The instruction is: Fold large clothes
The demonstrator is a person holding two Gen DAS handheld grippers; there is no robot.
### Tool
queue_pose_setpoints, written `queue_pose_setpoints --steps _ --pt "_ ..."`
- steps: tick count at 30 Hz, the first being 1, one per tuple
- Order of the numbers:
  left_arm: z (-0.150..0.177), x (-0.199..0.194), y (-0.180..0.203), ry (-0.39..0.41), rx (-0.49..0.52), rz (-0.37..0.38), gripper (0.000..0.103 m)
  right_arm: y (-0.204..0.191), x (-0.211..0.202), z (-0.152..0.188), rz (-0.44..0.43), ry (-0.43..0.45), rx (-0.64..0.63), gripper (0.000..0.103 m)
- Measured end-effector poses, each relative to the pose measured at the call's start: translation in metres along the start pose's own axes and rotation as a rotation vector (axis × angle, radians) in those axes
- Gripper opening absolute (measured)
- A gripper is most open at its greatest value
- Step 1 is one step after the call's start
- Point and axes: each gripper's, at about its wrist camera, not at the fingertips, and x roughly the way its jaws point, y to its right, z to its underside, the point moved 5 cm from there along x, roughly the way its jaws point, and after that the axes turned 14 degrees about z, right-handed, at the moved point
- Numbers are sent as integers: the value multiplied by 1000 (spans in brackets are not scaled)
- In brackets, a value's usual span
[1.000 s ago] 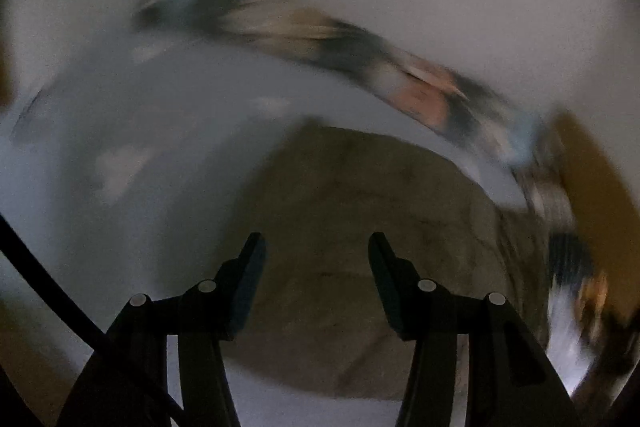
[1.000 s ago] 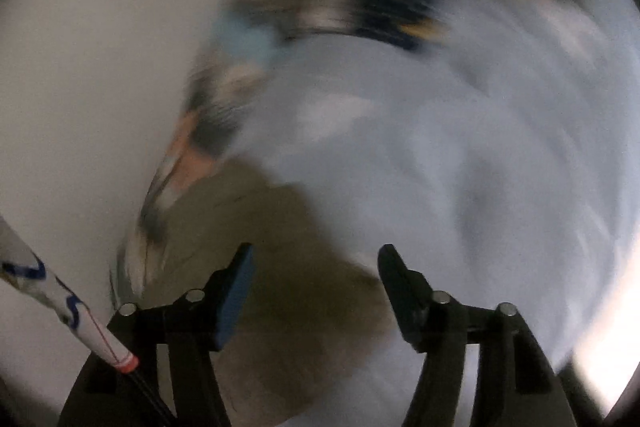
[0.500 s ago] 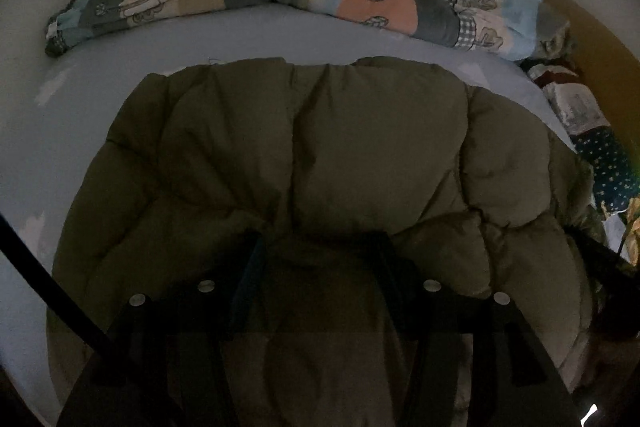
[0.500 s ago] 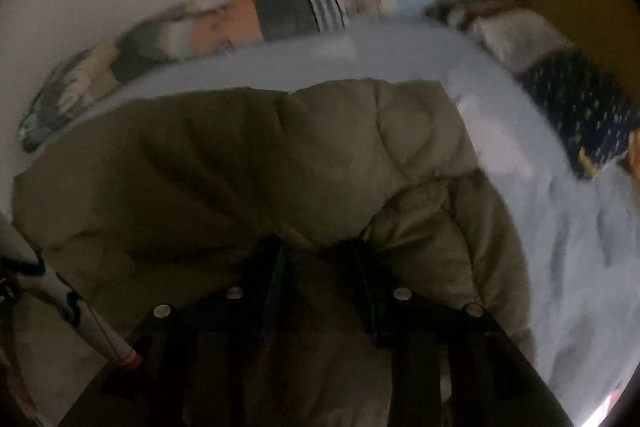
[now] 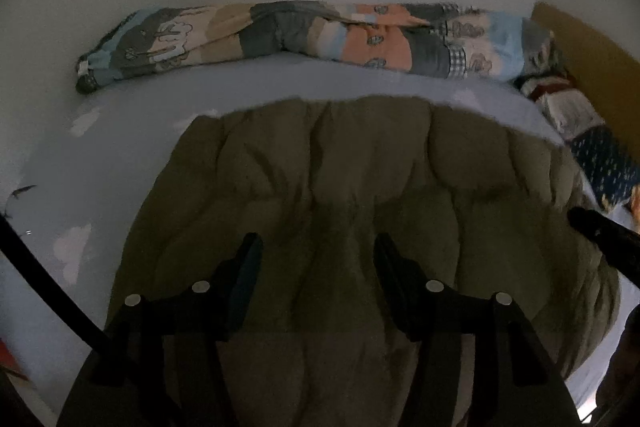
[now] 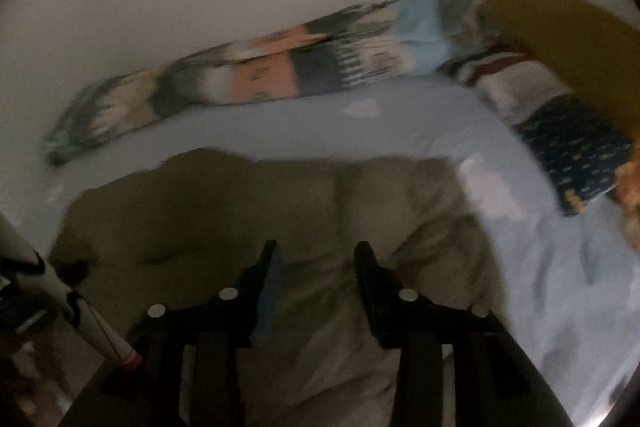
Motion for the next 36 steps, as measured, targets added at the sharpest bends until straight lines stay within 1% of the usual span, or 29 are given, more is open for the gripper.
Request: queue_pose_setpoints --steps 2,3,4,7,8,9,10,14,16,17,19,20,22,26,32,36 --pt "8 7 0 -18 18 -27 60 -8 1 13 -30 -41 -20 45" --pt "14 16 0 -43 30 -46 61 -14 5 21 -39 -72 -40 45" --pt "15 22 0 -52 37 -56 62 -18 10 27 -37 -96 -52 45" --pt "19 27 5 -25 89 -117 65 -22 27 39 -13 -142 -84 50" --pt "20 28 7 -22 104 -132 66 -25 32 40 3 -145 -109 53" --pt "20 31 8 -23 113 -144 66 -27 34 42 26 -135 -133 57" --pt "20 31 8 -22 114 -147 66 -28 36 45 41 -128 -147 59" --pt "16 26 8 -11 104 -146 66 -29 34 47 68 -116 -170 60" --pt "14 20 9 12 110 -142 66 -22 27 38 56 -76 -140 60" --pt "13 17 10 29 120 -148 66 -20 19 30 42 -32 -119 60" --pt "10 13 13 55 140 -150 66 -22 12 20 23 14 -105 60" --pt "9 12 14 58 151 -151 66 -24 10 18 6 23 -101 60" --pt "10 13 14 51 163 -159 66 -29 12 16 -6 17 -95 60" --pt "11 17 12 29 157 -152 66 -42 26 20 -24 -34 -86 60" --pt "12 18 8 19 166 -161 66 -59 33 21 -14 -37 -102 60" --pt "13 18 6 18 165 -164 66 -68 42 22 -2 -54 -107 60"
